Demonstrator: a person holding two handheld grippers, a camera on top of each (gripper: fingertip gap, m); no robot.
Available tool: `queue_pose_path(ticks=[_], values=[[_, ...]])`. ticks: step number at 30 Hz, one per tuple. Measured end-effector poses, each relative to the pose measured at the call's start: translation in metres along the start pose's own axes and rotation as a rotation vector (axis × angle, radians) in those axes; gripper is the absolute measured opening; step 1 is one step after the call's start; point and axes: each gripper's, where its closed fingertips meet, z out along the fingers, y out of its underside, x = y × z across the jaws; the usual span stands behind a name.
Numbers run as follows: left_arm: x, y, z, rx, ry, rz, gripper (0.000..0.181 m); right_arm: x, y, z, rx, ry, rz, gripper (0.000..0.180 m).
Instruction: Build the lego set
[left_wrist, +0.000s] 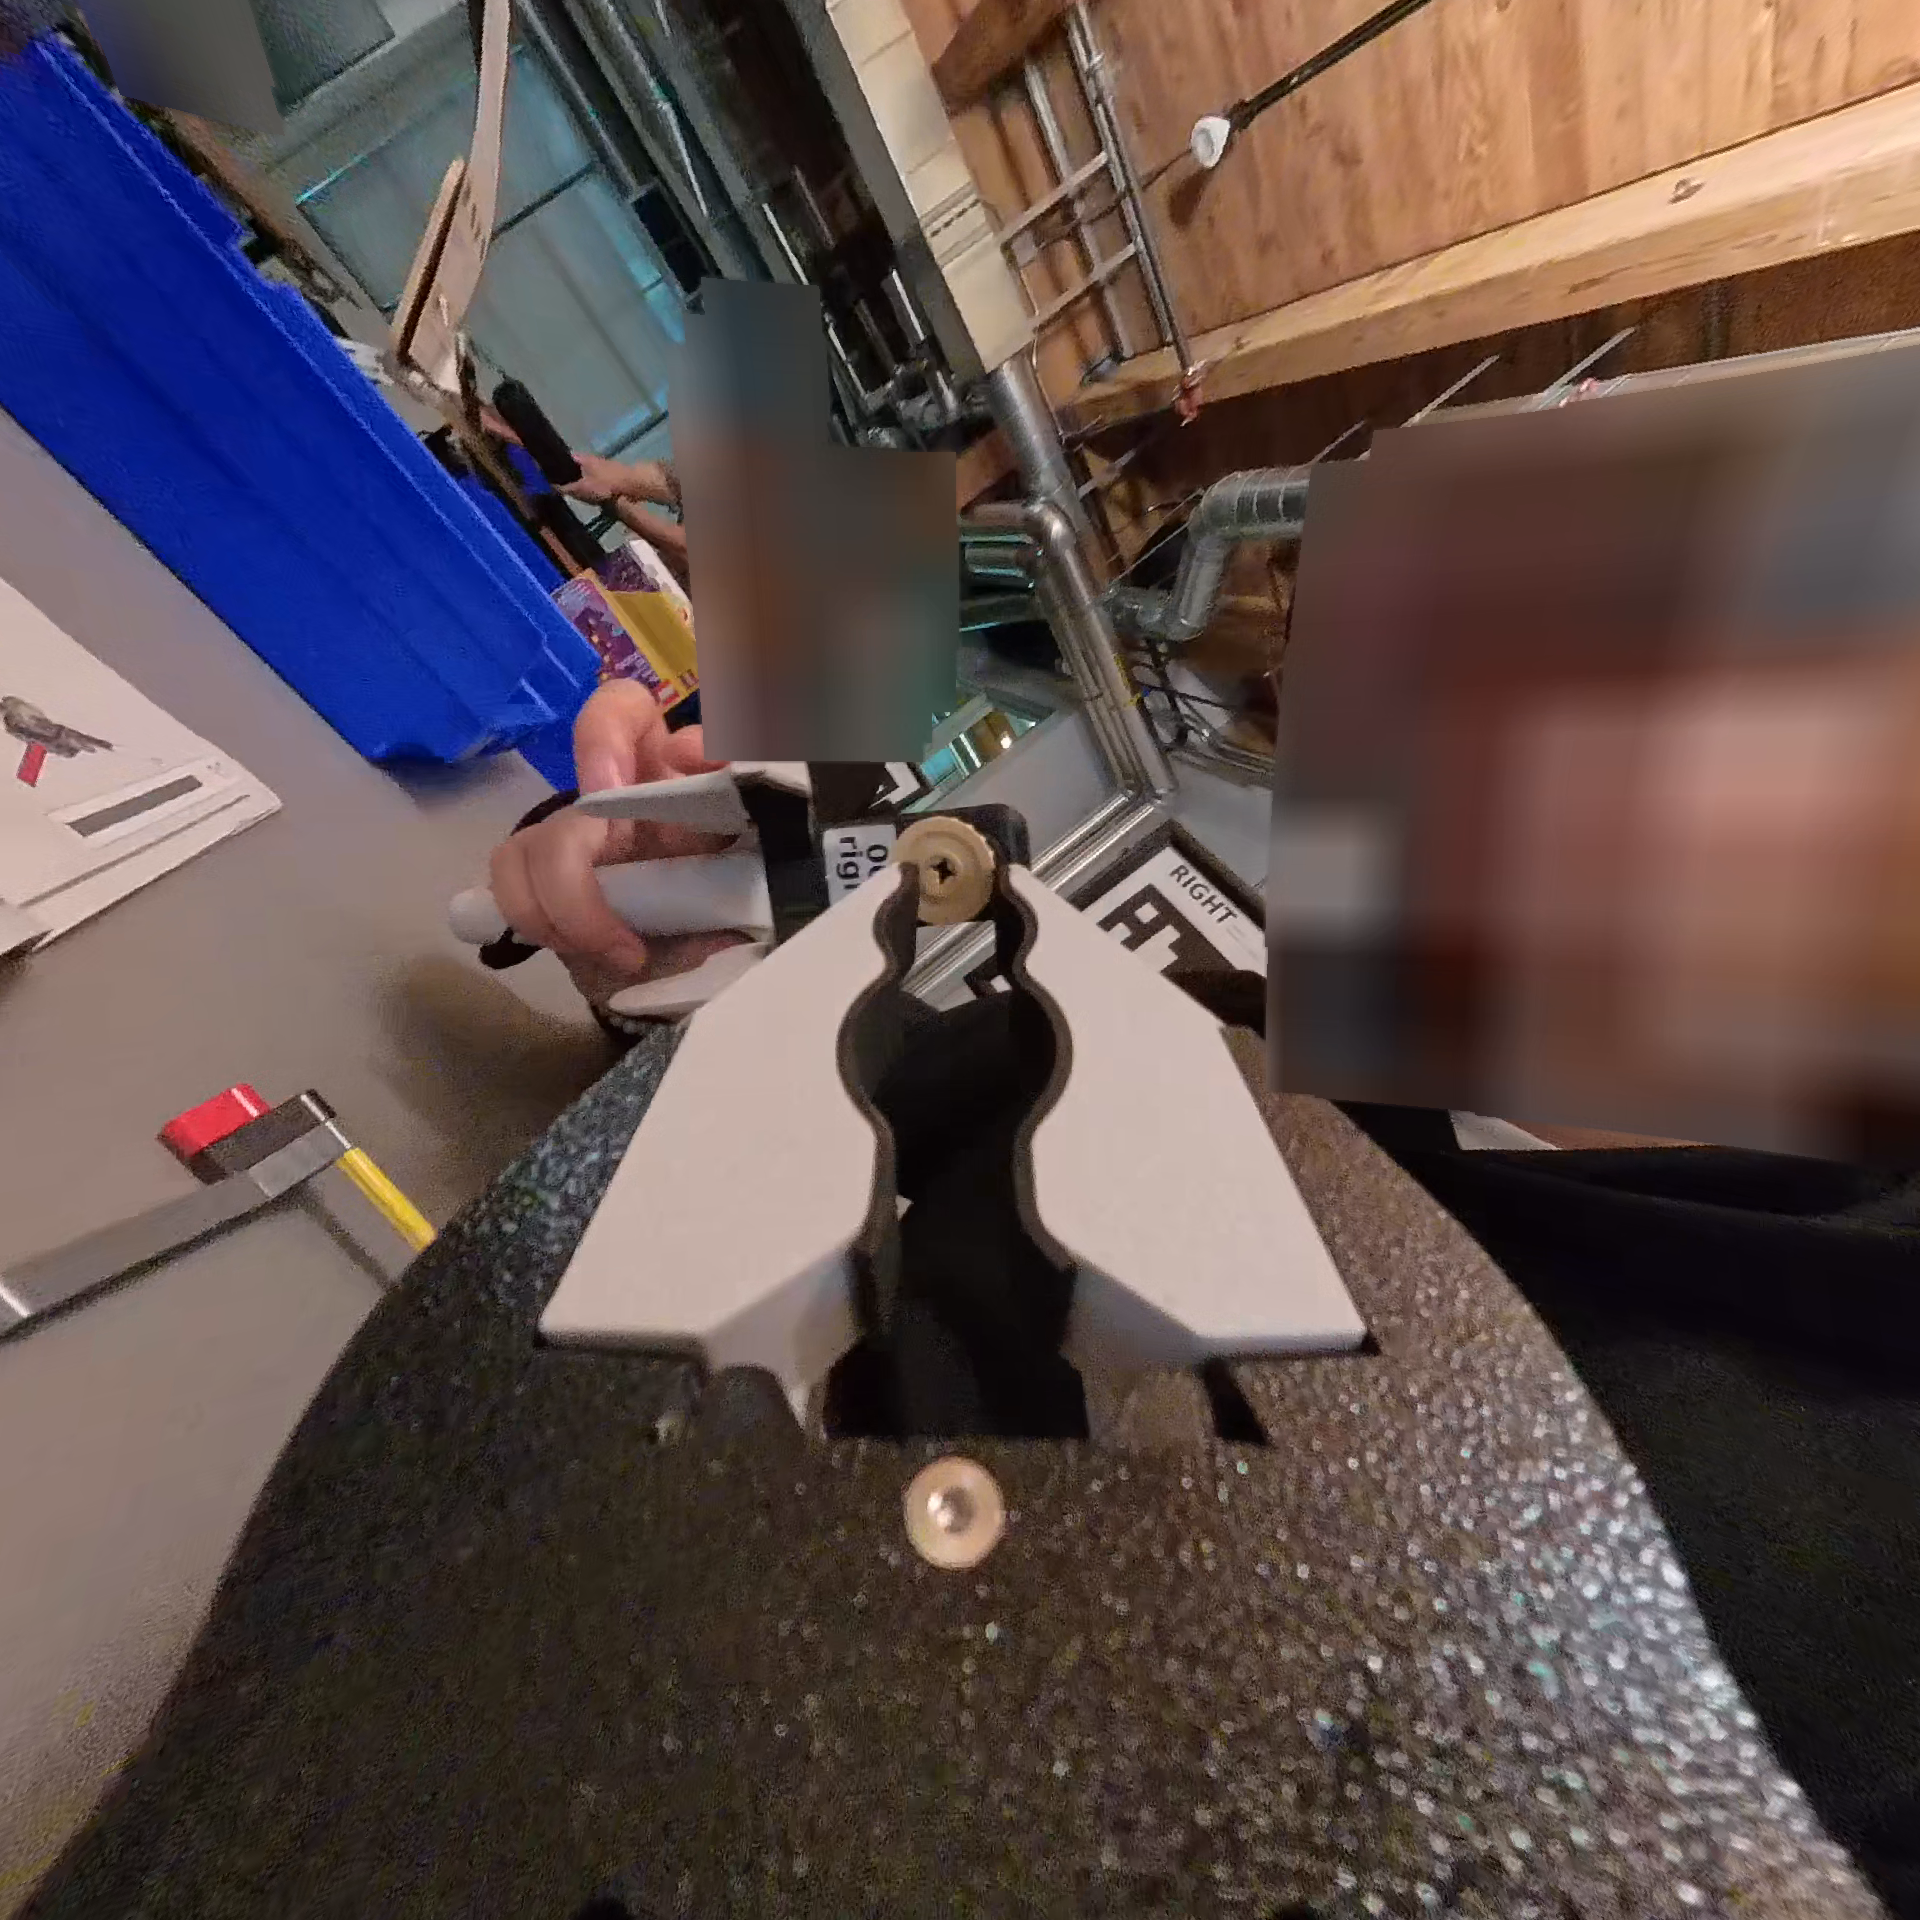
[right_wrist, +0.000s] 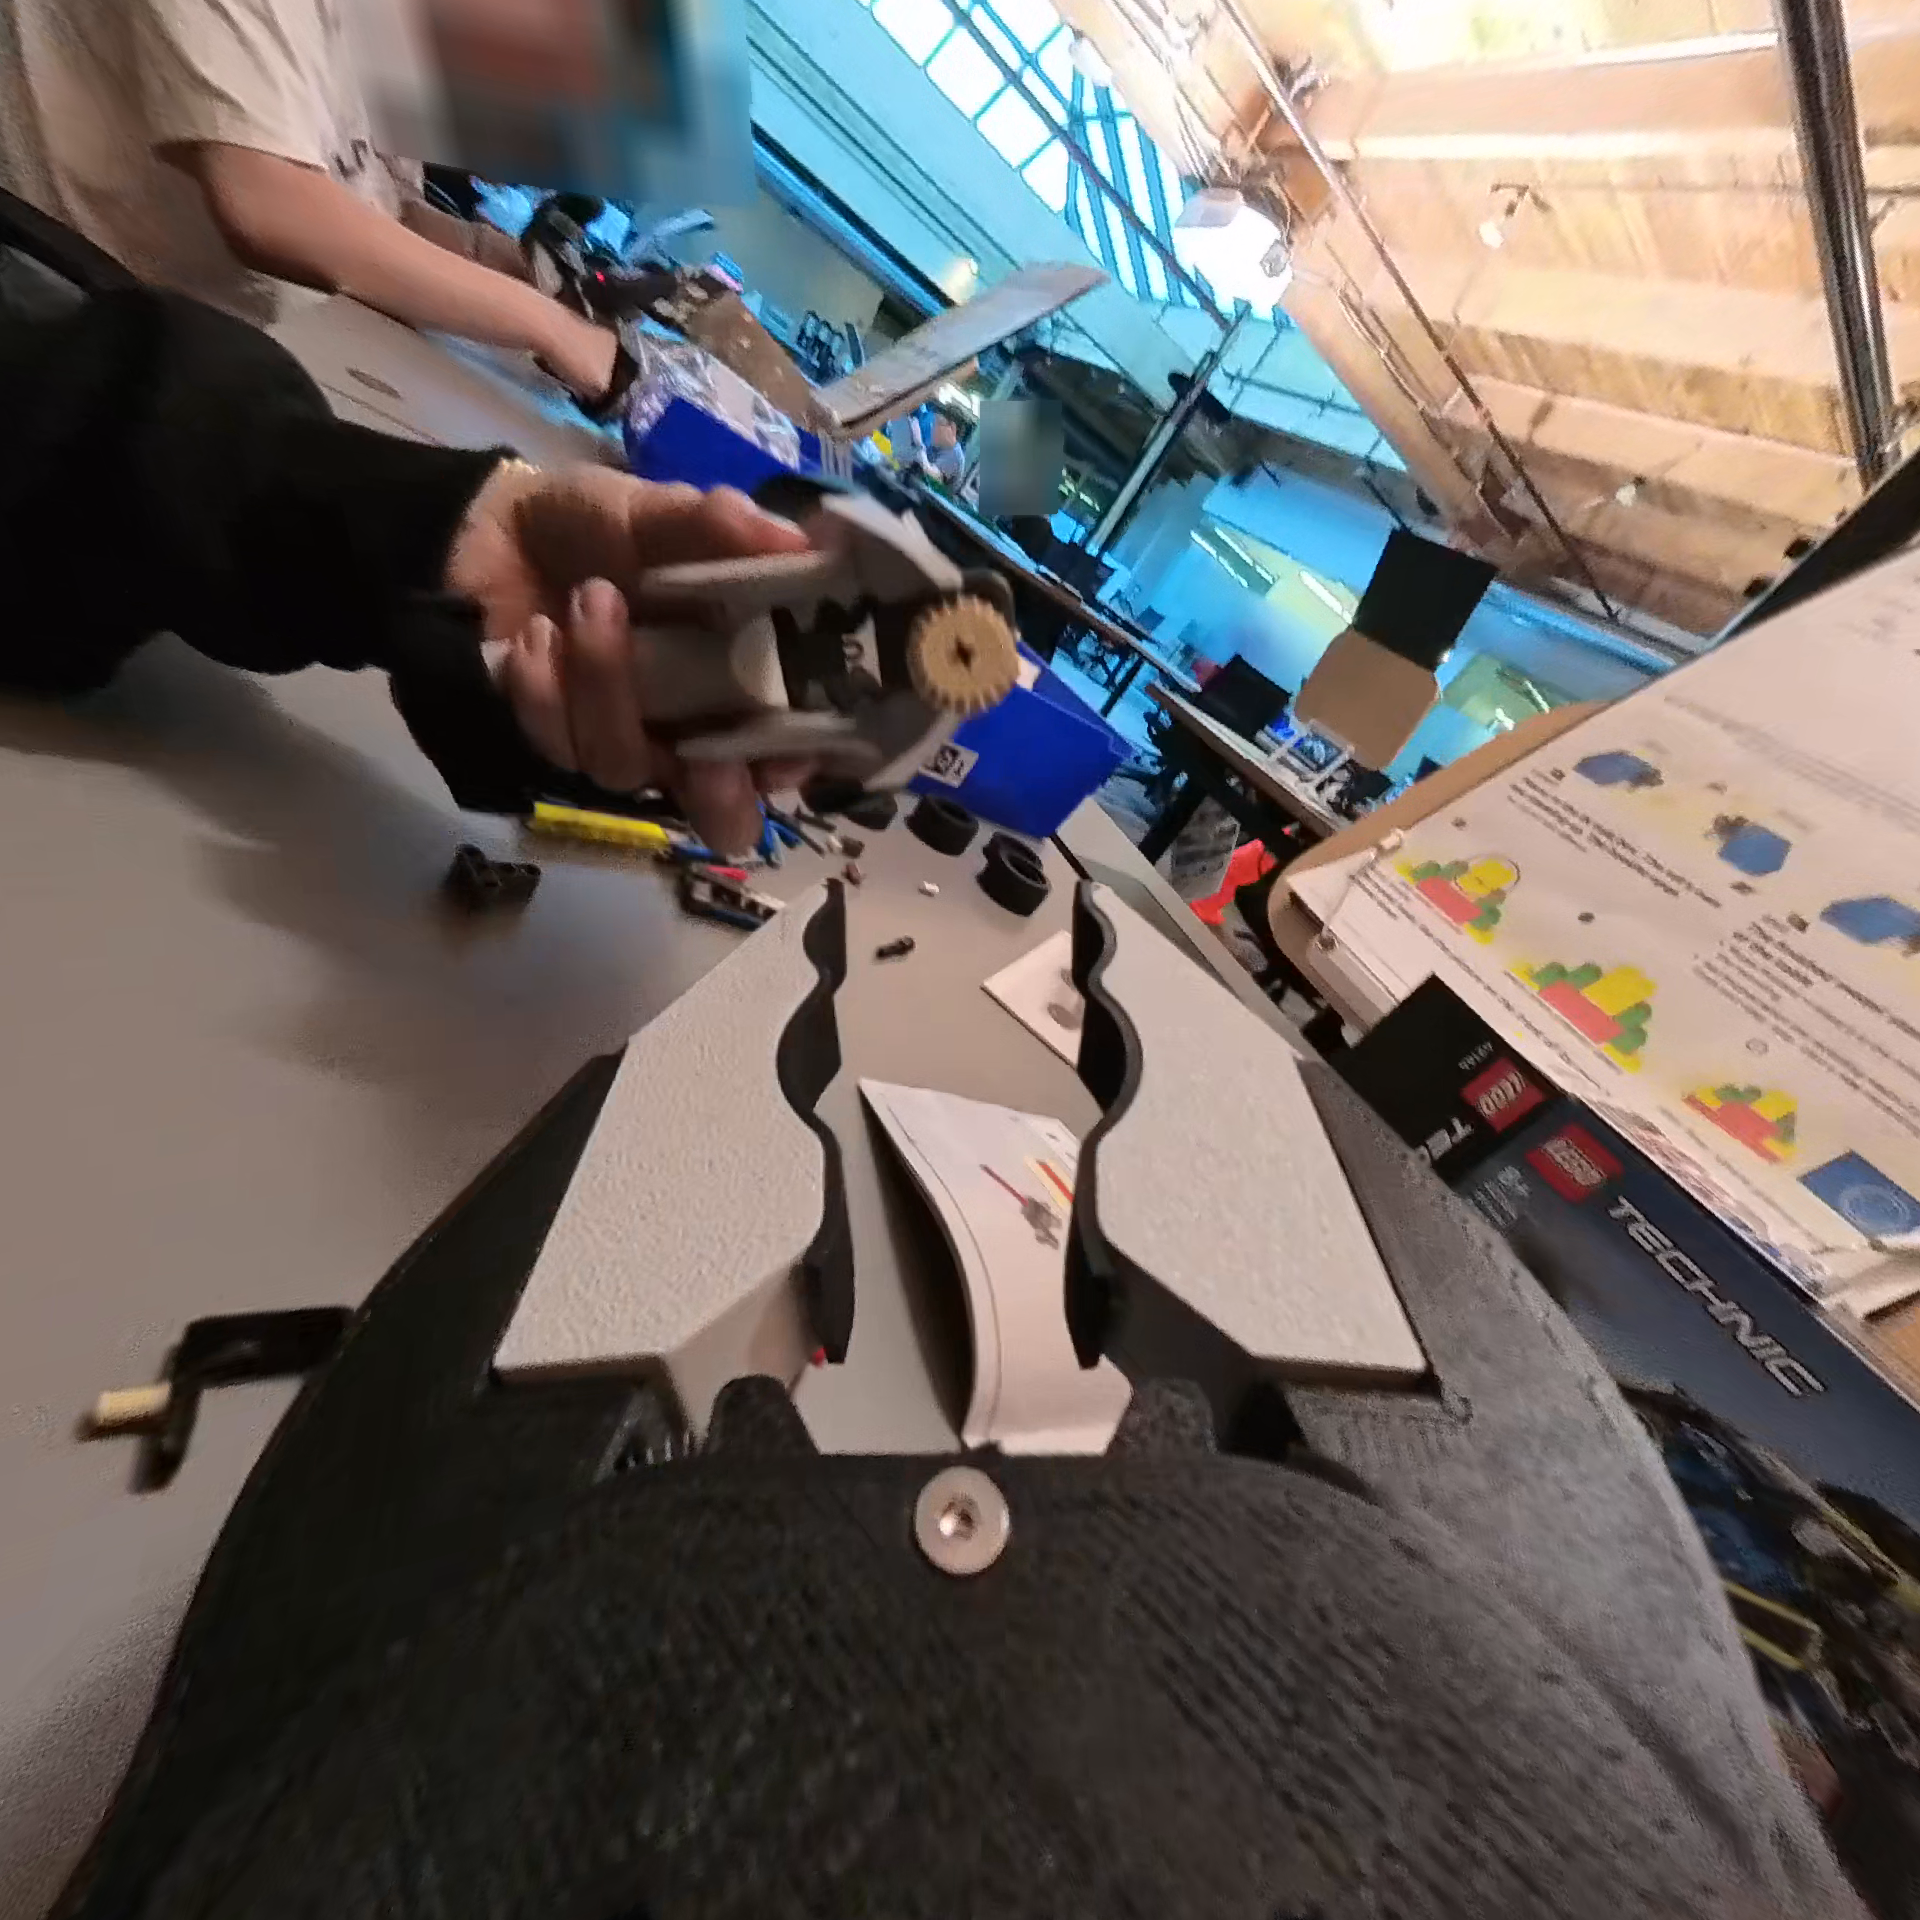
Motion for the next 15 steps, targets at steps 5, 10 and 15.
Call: queue_pose_path(ticks=[5, 10, 15], values=[[-0.020, 0.021, 0.014, -0.097, -0.090, -0.004, 0.012, -0.013, -0.007, 0.003, 0.033, -0.009, -0.043, 0.038], [-0.022, 0.025, 0.016, -0.124, -0.121, 0.023, 0.006, -0.013, -0.012, -0.001, 0.068, -0.015, -0.046, 0.019], [-0.036, 0.024, 0.008, -0.142, -0.213, 0.055, 0.006, -0.014, 0.003, 0.001, -0.015, -0.055, -0.060, 0.018]])
